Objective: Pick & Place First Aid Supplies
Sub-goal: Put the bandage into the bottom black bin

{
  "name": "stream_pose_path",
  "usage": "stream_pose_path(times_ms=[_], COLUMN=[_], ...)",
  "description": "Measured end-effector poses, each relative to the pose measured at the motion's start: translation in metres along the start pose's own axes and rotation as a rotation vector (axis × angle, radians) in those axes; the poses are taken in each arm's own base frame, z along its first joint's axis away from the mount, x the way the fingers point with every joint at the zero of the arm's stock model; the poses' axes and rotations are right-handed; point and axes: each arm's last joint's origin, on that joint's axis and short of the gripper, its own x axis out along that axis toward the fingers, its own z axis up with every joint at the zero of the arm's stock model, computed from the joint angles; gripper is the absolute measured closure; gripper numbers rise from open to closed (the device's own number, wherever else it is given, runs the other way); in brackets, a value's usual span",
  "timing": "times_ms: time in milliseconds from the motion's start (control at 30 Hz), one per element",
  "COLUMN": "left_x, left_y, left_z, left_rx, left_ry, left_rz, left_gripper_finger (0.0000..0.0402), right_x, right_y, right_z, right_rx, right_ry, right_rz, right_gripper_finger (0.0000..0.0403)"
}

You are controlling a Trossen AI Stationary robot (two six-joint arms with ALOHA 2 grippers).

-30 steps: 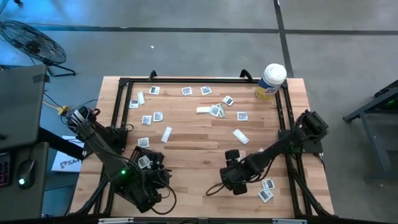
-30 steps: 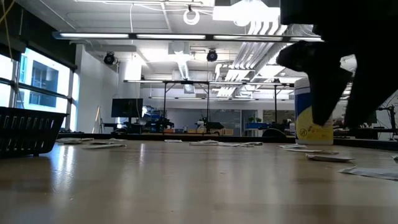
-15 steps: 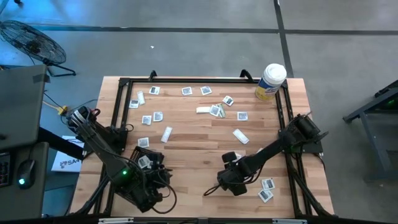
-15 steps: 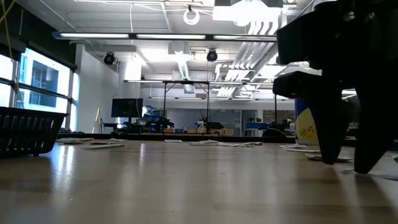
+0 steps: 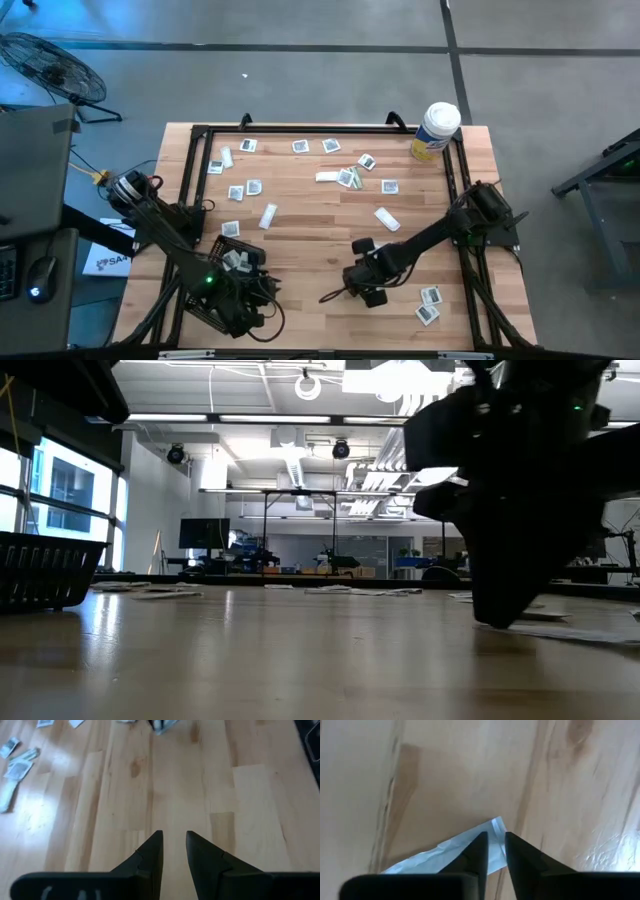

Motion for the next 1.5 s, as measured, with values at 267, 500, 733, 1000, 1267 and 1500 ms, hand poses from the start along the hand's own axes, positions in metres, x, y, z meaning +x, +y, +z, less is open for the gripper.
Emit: stream_pose_path(times_ms=[267, 500, 733, 1000, 1267, 1500], left_x=[0.015, 0.027, 0.055, 0.067, 0.067, 0.067], left_y=[0.012, 0.017, 0.038, 0.047, 0.044, 0.045], left_z=[0.006, 0.027, 0.016, 0.005, 0.004, 0.003], left_rx=[-0.018, -0.002, -0.037, -0.082, -0.090, -0.093], left_ry=[-0.018, -0.090, -0.092, -0.091, -0.070, -0.062], left_rz=[0.012, -0.129, -0.143, -0.140, -0.199, -0.193], left_gripper_finger=[0.0321, 0.0321, 0.0321, 0.0321, 0.0321, 0.0321], right_x=[0.003, -0.008, -0.022, -0.020, -0.017, -0.023], right_y=[-0.014, -0.016, -0.012, -0.023, -0.035, 0.007], right_z=[0.010, 0.016, 0.016, 0.015, 0.014, 0.006], right_rx=[0.097, 0.104, 0.094, 0.110, 0.079, -0.017], right_ry=[-0.070, -0.170, -0.211, -0.154, -0.090, -0.089], right_rz=[0.003, -0.113, -0.128, -0.025, 0.117, 0.164], right_gripper_finger=[0.0399, 0.0400, 0.0400, 0.0353, 0.0300, 0.0296])
